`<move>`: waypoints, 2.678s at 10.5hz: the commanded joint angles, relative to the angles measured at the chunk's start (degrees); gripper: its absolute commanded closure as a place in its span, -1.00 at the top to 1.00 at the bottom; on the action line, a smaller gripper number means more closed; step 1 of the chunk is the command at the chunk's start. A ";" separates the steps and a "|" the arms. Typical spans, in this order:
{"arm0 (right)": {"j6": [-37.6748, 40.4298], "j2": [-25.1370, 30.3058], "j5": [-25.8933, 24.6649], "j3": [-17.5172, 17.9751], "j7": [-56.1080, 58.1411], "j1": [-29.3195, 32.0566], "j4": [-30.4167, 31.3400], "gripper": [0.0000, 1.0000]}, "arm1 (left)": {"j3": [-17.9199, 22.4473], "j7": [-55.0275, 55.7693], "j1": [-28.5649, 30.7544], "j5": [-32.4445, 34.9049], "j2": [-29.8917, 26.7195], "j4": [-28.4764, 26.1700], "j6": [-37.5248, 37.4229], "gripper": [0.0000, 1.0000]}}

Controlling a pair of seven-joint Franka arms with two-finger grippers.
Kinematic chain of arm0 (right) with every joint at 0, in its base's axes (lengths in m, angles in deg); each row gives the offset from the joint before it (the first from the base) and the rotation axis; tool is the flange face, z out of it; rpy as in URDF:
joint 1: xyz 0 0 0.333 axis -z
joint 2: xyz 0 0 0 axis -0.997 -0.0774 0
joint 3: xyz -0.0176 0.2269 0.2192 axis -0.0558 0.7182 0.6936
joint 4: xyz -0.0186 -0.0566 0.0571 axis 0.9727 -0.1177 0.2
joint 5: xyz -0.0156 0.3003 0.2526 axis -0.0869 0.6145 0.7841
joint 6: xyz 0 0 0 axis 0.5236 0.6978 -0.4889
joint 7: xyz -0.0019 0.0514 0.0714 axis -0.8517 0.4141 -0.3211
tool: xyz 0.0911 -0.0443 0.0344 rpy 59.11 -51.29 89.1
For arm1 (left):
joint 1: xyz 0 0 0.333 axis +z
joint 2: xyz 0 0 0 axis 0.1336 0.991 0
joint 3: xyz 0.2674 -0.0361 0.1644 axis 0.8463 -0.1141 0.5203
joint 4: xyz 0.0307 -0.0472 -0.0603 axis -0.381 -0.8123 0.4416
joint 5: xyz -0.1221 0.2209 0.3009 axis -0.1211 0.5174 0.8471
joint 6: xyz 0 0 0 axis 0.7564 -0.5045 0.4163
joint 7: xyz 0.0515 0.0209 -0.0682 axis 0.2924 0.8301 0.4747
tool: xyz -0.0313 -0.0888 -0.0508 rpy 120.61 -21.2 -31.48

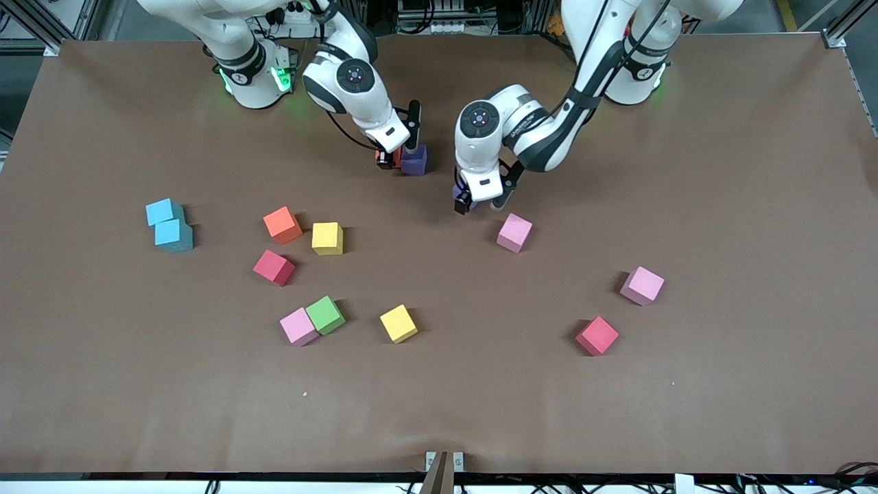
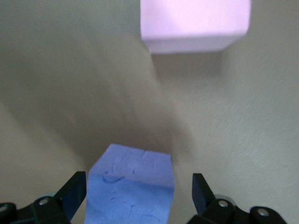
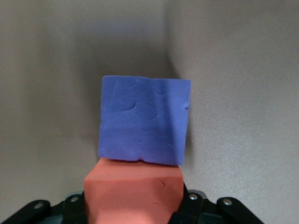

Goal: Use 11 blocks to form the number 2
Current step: 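Place the purple block with the left gripper while the right gripper places orange, then grasp the yellow block with the right gripper while the left gripper reaches pink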

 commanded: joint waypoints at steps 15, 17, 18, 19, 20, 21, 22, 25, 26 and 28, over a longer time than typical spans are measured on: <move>-3.16 -2.57 -8.43 -1.67 -4.35 0.53 -0.47 1.00 | 0.35 33.50 0.06 0.60 -5.16 0.57 -7.71 -1.00; -2.54 -1.69 -8.34 -1.50 -4.44 0.53 -0.47 1.00 | 0.26 33.95 1.98 0.60 -6.90 0.57 -7.71 -1.00; -1.06 -1.16 -8.34 -1.41 -4.53 0.53 -0.56 1.00 | 0.26 34.03 2.25 0.51 -8.57 -0.04 -7.62 -1.00; -0.61 -0.46 -8.25 -1.41 -4.53 0.88 -0.56 1.00 | 0.26 33.95 2.26 0.34 -8.94 -0.13 -7.19 -1.00; -0.35 0.85 -8.25 -1.24 -4.09 1.93 -0.56 1.00 | 0.26 34.03 2.26 0.42 -8.94 -0.31 -7.01 -1.00; 2.09 3.74 -8.25 -0.71 -3.13 2.81 -0.64 1.00 | 0.17 34.03 1.74 0.43 -8.77 -0.66 -6.48 -1.00; 4.81 7.25 -8.08 -0.53 -1.64 2.73 -0.73 1.00 | -0.09 34.12 1.21 0.34 -7.98 -0.66 -5.26 -1.00; 10.45 12.37 -7.64 -0.18 -0.58 7.19 -1.96 1.00 | -2.37 36.75 0.50 0.42 -5.96 -1.01 -4.29 -1.00; 11.42 12.81 -7.64 -0.18 0.90 8.34 -2.75 1.00 | -3.16 37.98 -0.72 0.43 -4.21 -1.01 -1.58 -1.00; 11.87 12.12 -5.45 -0.62 5.02 10.62 -4.76 1.00 | -3.08 40.27 -3.45 0.86 -1.57 -0.92 1.77 -1.00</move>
